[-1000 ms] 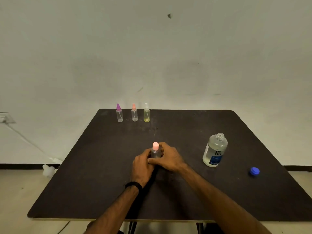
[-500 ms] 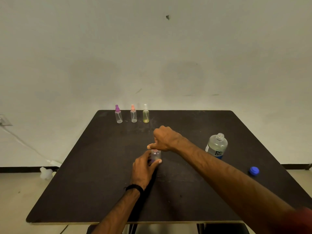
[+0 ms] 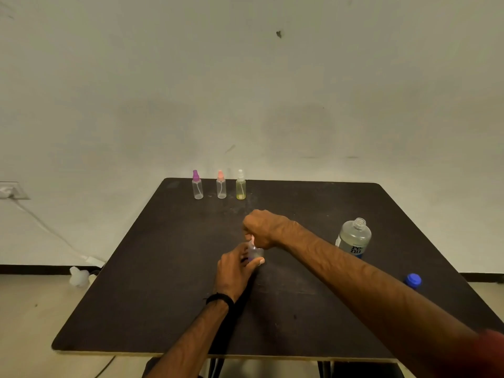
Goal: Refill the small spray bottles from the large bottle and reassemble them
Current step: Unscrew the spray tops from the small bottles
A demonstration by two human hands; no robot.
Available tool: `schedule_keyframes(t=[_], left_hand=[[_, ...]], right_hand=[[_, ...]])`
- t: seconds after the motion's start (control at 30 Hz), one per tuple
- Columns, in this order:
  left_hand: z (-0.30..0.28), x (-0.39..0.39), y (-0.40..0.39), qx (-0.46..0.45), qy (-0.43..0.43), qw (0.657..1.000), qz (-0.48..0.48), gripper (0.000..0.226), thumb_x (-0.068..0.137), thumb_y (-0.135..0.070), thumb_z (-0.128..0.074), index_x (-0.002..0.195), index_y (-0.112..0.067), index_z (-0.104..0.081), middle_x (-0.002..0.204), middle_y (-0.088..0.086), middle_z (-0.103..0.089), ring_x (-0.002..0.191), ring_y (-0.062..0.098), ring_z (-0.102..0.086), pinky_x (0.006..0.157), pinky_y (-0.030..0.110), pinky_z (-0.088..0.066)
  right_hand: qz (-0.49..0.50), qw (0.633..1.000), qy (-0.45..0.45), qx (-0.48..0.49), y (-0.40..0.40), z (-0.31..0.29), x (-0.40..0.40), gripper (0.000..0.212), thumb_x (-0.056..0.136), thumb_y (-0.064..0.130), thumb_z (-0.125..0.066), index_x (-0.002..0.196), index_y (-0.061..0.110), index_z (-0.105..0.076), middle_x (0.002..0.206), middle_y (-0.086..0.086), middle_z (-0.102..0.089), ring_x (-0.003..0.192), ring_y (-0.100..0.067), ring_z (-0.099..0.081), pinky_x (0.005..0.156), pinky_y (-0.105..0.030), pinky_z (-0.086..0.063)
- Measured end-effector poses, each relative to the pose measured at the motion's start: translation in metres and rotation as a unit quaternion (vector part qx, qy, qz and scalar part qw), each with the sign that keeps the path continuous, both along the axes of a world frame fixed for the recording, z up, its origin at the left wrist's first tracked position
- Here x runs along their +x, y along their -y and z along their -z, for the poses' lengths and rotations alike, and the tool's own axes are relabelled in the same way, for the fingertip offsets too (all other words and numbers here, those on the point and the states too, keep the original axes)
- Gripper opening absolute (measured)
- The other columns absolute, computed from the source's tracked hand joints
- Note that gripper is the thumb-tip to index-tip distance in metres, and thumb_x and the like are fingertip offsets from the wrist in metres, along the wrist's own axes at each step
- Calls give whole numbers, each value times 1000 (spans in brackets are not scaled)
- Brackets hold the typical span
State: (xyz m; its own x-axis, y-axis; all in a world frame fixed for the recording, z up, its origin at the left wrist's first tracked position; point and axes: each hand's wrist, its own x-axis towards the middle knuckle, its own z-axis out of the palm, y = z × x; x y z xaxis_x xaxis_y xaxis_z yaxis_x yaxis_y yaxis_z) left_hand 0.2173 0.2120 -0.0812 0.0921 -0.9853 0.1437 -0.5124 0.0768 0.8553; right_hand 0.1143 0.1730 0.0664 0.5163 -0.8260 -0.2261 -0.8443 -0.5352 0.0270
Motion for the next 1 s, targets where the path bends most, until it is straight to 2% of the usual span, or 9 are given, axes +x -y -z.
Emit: schedule_keyframes(t=[0.13,0.23,0.37,0.43,0.53,0.63,0.77,0.83,1.0], left_hand=[[-3,-2,-3,4,-5,1000,4,41,84,-36,-78,120,-22,-65,98,-13,-70,94,3,-68,65,-1,-44],[-2,-2,-4,-7,-5,1000,1,43,83,-39,-78,122,-27,-65,103,-11,-73,97,3,-68,67,-2,-42],[-2,-2,-3,1,-13,1000,1,40,81,-40,-79,116,-28,-65,99,-15,-70,95,1,-67,67,0,-45],[-2,-3,-3,6,-16,1000,-3,38,81,-38,-80,115,-26,-65,97,-17,-67,96,3,-67,68,3,-44],[-2,-5,-2,2,-14,1000,-7,42,81,-39,-80,119,-26,-65,103,-12,-71,97,5,-68,72,4,-43],[-1,-4,-2,-7,-14,1000,-7,48,81,-41,-79,123,-27,-63,108,-10,-73,97,2,-67,72,4,-44],[0,-4,-1,-2,-16,1000,-11,41,80,-41,-81,115,-27,-65,99,-14,-71,94,3,-68,71,5,-45],[1,-5,-1,5,-21,1000,-11,38,80,-39,-81,112,-27,-65,95,-17,-68,93,3,-68,72,7,-47],[0,-6,-2,-12,-5,1000,-14,46,81,-38,-80,121,-26,-64,102,-11,-73,88,-3,-65,73,7,-49]], right_hand=[[18,1000,-4,16,2,-2,-1,54,84,23,-72,132,10,-50,126,-12,-56,110,-28,-58,92,-38,-52],[29,998,-15,-48,-1,-3,-3,52,90,48,-61,120,7,-53,111,-10,-59,98,-26,-60,83,-38,-52],[21,1000,-12,10,5,-6,-3,29,90,26,-66,112,8,-59,111,-7,-61,98,-24,-60,86,-35,-52],[15,998,-6,56,7,-9,-3,44,82,19,-74,122,14,-55,123,-9,-58,108,-25,-57,93,-37,-51],[30,999,-6,23,8,-13,-5,65,81,36,-75,135,15,-44,129,-10,-53,114,-28,-56,95,-40,-50],[53,998,-34,-19,5,-11,-7,57,88,58,-57,115,7,-55,103,-9,-58,90,-23,-58,84,-38,-54],[38,998,-36,26,7,-4,-7,32,89,28,-67,114,11,-58,108,-9,-61,95,-23,-60,84,-34,-52],[30,997,-36,65,9,-4,-8,57,80,20,-76,131,18,-50,127,-10,-55,112,-27,-56,93,-39,-50],[65,997,-34,10,7,-2,-9,63,85,57,-62,126,11,-50,113,-11,-58,100,-25,-59,88,-40,-53]])
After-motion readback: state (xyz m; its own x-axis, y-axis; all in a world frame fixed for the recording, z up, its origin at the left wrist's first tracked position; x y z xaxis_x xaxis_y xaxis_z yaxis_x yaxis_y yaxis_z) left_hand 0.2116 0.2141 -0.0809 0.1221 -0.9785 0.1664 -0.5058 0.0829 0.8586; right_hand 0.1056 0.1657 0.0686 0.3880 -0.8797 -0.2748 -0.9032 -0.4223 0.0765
